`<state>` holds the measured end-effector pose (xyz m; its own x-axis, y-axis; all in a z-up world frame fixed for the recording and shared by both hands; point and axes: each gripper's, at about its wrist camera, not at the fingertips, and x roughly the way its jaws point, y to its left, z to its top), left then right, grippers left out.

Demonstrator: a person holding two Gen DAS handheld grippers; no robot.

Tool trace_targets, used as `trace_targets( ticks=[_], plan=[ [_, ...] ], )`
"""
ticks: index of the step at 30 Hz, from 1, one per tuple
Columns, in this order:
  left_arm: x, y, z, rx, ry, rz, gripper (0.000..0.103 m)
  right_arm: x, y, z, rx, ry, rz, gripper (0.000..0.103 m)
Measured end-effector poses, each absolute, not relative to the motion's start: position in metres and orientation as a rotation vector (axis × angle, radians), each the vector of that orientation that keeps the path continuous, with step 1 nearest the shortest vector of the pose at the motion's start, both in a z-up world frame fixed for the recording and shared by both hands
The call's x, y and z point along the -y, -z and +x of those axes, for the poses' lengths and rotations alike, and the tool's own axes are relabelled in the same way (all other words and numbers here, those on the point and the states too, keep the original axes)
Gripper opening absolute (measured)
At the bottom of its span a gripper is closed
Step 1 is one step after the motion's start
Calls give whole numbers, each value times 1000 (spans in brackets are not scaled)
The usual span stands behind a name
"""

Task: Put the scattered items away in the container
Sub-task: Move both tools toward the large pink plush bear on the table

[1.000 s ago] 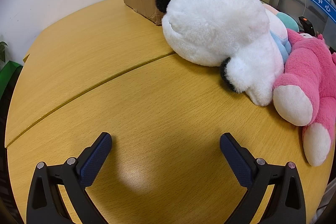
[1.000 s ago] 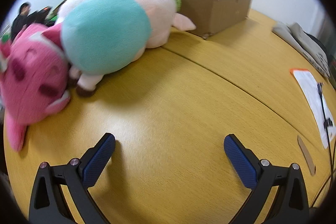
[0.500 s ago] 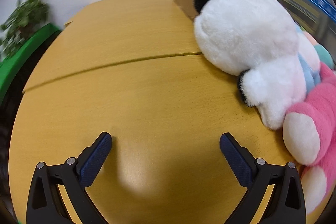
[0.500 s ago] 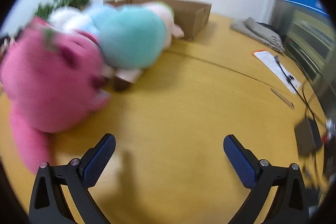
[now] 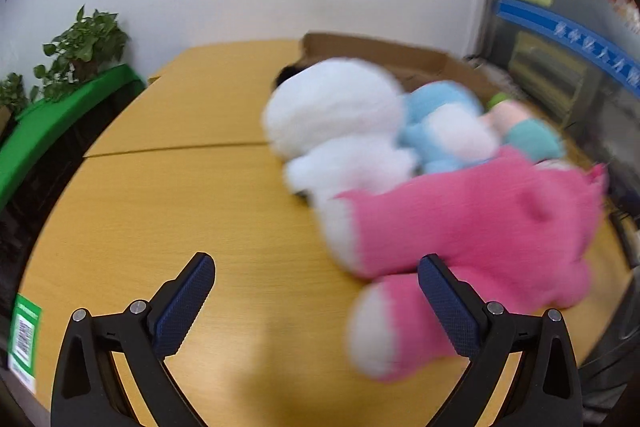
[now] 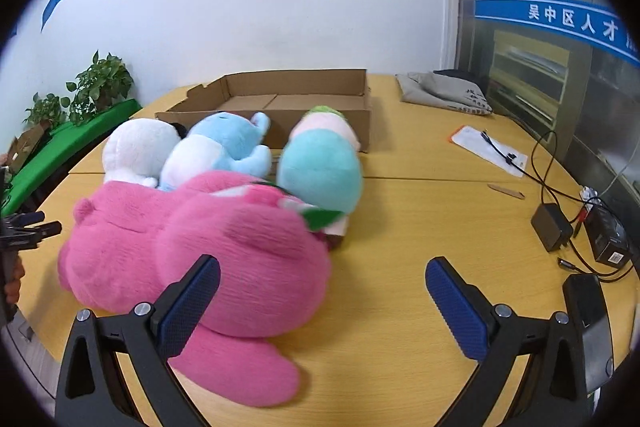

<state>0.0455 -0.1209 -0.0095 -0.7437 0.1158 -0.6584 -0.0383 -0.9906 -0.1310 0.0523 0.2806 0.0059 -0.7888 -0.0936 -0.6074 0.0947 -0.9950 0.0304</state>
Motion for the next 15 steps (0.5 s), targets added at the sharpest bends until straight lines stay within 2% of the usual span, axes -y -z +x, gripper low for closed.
trace_targets(
  ticks=[5,15],
  plan=[
    [82,-9,47,293,-2738,-1021,103,-252,-5,54,-54,2844,986,103],
    [49,-4,30,298,-2679,-1065,103,-234,1,54,-37,2791,983,103]
  ],
)
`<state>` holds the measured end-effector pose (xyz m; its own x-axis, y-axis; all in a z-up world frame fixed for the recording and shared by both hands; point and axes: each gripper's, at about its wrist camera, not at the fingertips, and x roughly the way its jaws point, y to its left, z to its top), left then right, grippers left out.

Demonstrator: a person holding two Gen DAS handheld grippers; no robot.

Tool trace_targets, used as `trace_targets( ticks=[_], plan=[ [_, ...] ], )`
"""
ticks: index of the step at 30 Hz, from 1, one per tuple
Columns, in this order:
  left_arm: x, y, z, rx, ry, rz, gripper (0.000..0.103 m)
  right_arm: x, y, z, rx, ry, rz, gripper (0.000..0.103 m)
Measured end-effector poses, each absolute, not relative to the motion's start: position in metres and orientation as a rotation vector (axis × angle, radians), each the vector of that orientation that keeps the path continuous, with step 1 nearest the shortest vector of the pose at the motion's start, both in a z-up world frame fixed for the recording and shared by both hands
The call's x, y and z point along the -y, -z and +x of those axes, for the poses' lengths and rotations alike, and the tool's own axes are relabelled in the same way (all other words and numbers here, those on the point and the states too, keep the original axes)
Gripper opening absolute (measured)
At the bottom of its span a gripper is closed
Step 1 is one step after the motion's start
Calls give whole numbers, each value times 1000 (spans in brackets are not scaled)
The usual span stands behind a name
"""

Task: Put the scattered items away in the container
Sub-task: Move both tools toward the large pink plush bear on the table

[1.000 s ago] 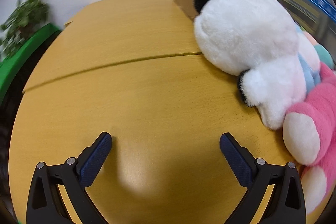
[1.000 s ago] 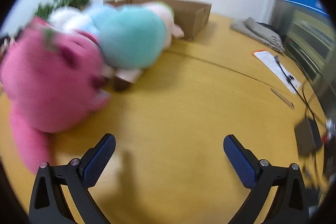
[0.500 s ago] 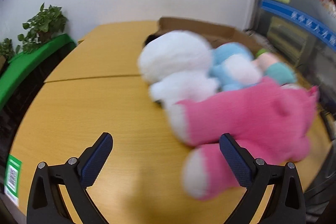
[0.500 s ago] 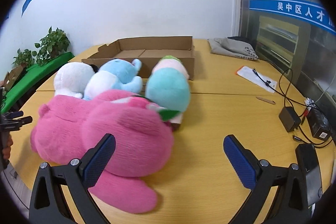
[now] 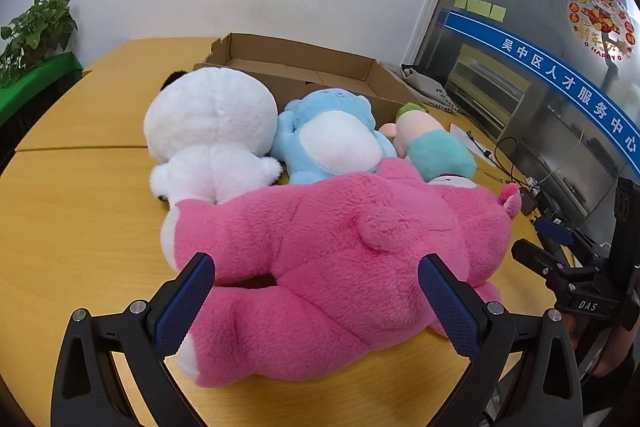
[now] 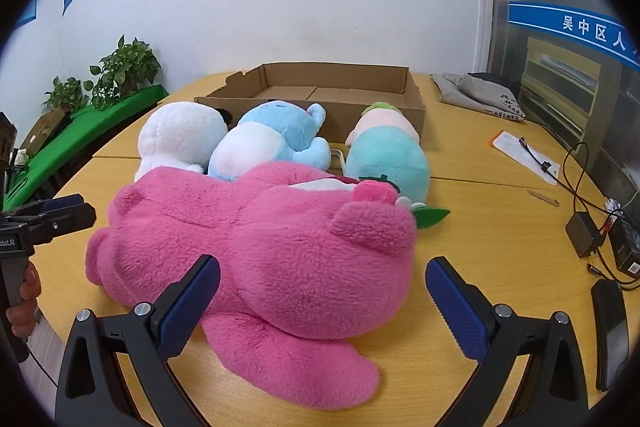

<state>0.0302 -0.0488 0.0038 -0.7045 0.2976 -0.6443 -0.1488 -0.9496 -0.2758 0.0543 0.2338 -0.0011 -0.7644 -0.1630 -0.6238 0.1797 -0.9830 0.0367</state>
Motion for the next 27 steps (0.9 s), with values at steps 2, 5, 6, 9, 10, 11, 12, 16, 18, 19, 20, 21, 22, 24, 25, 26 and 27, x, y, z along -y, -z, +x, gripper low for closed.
trace_targets(
  ticks=[2,5,6,9,10,11,12,16,18,19,20,21,22,24,25,26,27],
  plan=[
    [49,0,26,309,-2674,-1071,103,-233,3,53,-44,2789,986,103],
    [48,1,24,312,-2674,-1071,103,-234,4,51,-51,2803,985,103],
    [48,1,23,311,-2671,-1071,103,-236,4,50,-41,2800,984,103],
    [45,0,22,306,-2662,-1067,103,-237,5,47,-21,2791,994,103],
    [44,1,22,305,-2655,-1066,103,-237,6,46,-18,2789,994,103],
    [42,1,21,304,-2647,-1066,103,-237,6,46,-17,2786,993,103],
    [41,1,21,303,-2639,-1064,103,-238,7,46,-19,2782,992,103],
    [36,1,20,305,-2614,-1054,103,-238,8,45,-20,2781,995,103],
    [34,1,18,302,-2601,-1054,103,-239,7,45,-15,2779,985,103],
    [33,1,18,305,-2596,-1054,103,-240,7,45,-14,2780,981,103],
    [33,1,18,309,-2590,-1055,103,-240,7,45,-12,2781,981,103],
    [33,1,18,314,-2582,-1055,103,-241,7,45,-9,2780,982,103],
    [33,1,17,317,-2576,-1055,103,-241,7,45,-6,2779,981,103],
    [33,1,17,324,-2567,-1051,103,-242,7,45,0,2776,982,103],
    [34,1,17,329,-2566,-1049,103,-242,8,45,2,2777,987,103],
    [35,1,17,336,-2564,-1048,103,-243,9,44,4,2779,992,103],
    [35,0,16,342,-2562,-1047,103,-243,9,44,6,2780,995,103]
  ],
)
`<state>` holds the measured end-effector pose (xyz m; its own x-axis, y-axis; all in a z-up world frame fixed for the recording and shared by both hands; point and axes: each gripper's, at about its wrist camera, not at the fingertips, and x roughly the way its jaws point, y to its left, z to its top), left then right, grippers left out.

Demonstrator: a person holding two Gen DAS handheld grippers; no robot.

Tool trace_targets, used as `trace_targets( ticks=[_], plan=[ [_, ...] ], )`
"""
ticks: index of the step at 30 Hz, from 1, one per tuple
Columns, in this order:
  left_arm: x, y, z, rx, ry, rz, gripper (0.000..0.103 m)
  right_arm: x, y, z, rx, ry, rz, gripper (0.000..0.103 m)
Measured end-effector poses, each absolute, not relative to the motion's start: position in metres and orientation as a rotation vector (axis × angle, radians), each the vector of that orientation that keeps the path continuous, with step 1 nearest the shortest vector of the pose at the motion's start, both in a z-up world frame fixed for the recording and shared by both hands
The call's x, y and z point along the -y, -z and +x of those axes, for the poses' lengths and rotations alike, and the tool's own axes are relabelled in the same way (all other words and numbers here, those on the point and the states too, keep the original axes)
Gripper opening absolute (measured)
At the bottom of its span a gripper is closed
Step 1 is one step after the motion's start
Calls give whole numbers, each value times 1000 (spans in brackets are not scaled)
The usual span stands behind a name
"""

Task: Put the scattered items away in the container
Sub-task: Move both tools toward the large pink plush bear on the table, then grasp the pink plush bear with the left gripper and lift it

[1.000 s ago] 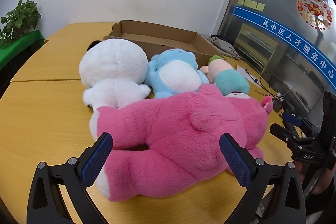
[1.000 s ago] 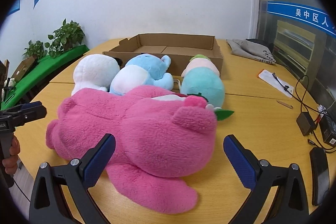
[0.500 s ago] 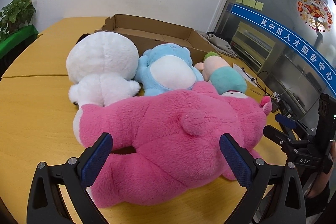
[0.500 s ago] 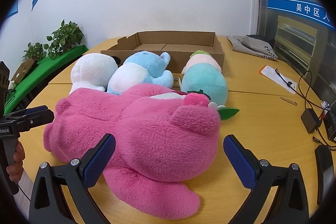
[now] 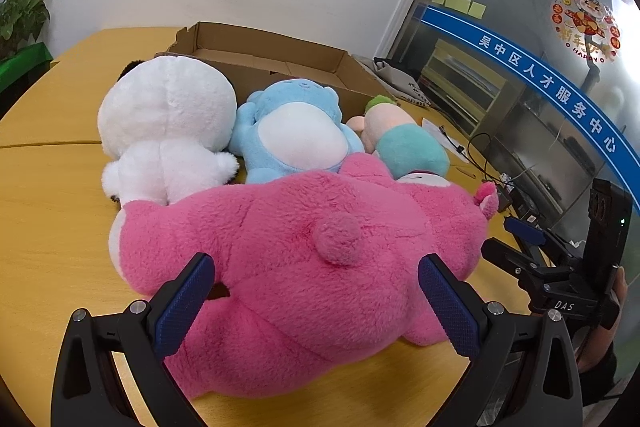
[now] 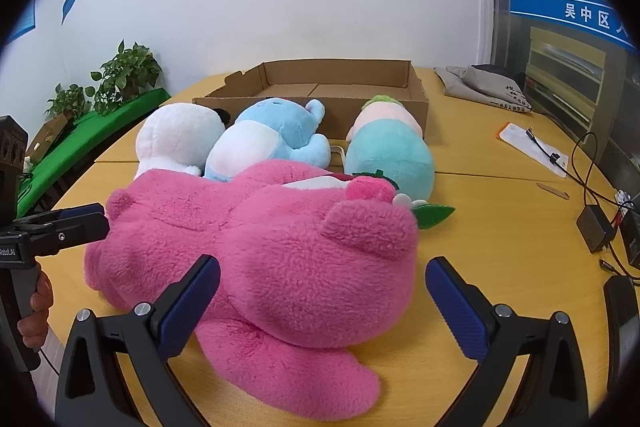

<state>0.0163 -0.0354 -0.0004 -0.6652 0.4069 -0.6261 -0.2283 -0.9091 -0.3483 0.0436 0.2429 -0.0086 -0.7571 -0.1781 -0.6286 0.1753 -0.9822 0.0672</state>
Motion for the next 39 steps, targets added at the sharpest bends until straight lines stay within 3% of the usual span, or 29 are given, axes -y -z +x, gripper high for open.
trace_targets(
  ticks=[13,22,29,33,37,39],
  plan=[
    [37,2,13,357,-2521,-1041,103,-266,-4,47,-13,2834,869,103],
    [41,18,-9,451,-2426,-1099,103,-327,23,7,327,2749,1027,103],
    [44,45,-17,513,-2359,-1207,102,-288,56,-14,310,2545,1015,103],
    [44,44,-15,508,-2343,-1212,86,-296,78,-24,524,2453,1024,103],
    [46,39,-11,520,-2337,-1185,71,-287,74,-14,465,2500,1010,101],
    [46,35,-6,499,-2349,-1165,65,-280,66,-6,399,2543,989,93]
  ],
)
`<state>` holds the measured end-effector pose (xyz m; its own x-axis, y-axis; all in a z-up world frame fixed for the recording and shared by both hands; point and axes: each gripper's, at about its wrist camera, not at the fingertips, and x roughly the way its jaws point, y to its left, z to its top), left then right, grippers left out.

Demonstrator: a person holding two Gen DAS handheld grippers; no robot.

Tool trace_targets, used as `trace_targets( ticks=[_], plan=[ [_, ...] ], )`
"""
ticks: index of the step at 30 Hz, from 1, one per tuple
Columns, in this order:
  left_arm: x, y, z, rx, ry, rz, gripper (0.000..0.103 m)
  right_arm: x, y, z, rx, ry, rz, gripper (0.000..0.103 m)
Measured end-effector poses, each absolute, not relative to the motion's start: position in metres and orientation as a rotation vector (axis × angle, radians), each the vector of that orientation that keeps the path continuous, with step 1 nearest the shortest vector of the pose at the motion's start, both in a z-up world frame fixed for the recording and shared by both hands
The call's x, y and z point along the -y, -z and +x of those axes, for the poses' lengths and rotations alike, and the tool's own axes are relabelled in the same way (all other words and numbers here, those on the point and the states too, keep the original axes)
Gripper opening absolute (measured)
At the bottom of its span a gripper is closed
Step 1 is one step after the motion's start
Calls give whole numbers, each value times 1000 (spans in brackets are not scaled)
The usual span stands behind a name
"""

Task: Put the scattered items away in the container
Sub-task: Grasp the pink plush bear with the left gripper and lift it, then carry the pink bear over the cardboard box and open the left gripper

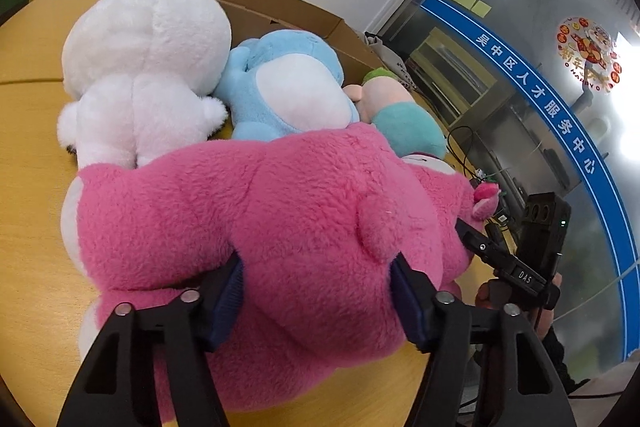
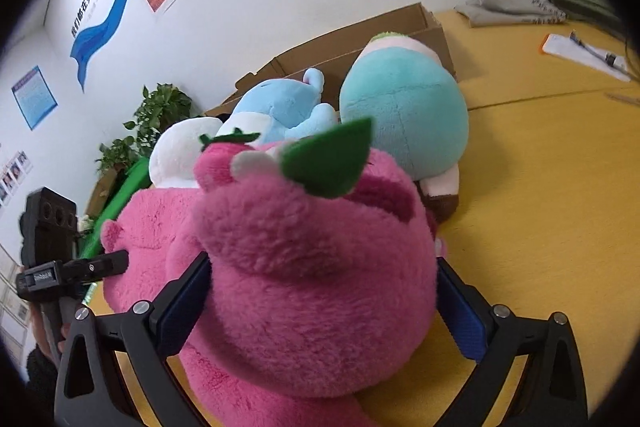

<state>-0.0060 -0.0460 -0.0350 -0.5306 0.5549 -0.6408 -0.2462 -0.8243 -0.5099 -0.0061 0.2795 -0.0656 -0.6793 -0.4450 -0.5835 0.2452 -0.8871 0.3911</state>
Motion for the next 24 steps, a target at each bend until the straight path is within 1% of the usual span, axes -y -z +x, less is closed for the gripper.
trace_targets(
  ticks=[1,2,3,4,5,10,16,20,22,24],
  plan=[
    [47,33,-4,497,-2351,-1155,60,-277,61,-2,367,2562,976,86],
    [48,30,-2,500,-2351,-1142,57,-274,57,1,348,2574,970,80],
    [49,26,1,501,-2351,-1125,51,-273,54,4,346,2580,975,78],
    [50,22,3,498,-2352,-1110,48,-272,52,7,350,2581,982,74],
    [50,17,5,492,-2354,-1096,48,-272,50,9,350,2578,988,72],
    [53,-8,8,482,-2376,-1040,48,-267,30,22,328,2607,939,70],
    [59,-72,-10,428,-2429,-888,48,-263,-25,12,317,2641,781,70],
    [62,-115,-57,382,-2462,-810,48,-260,-69,-26,272,2674,650,70],
    [64,-136,-87,341,-2480,-765,47,-258,-92,-55,247,2688,592,70],
    [67,-153,-121,339,-2480,-738,47,-258,-112,-85,235,2698,534,70]
  ],
)
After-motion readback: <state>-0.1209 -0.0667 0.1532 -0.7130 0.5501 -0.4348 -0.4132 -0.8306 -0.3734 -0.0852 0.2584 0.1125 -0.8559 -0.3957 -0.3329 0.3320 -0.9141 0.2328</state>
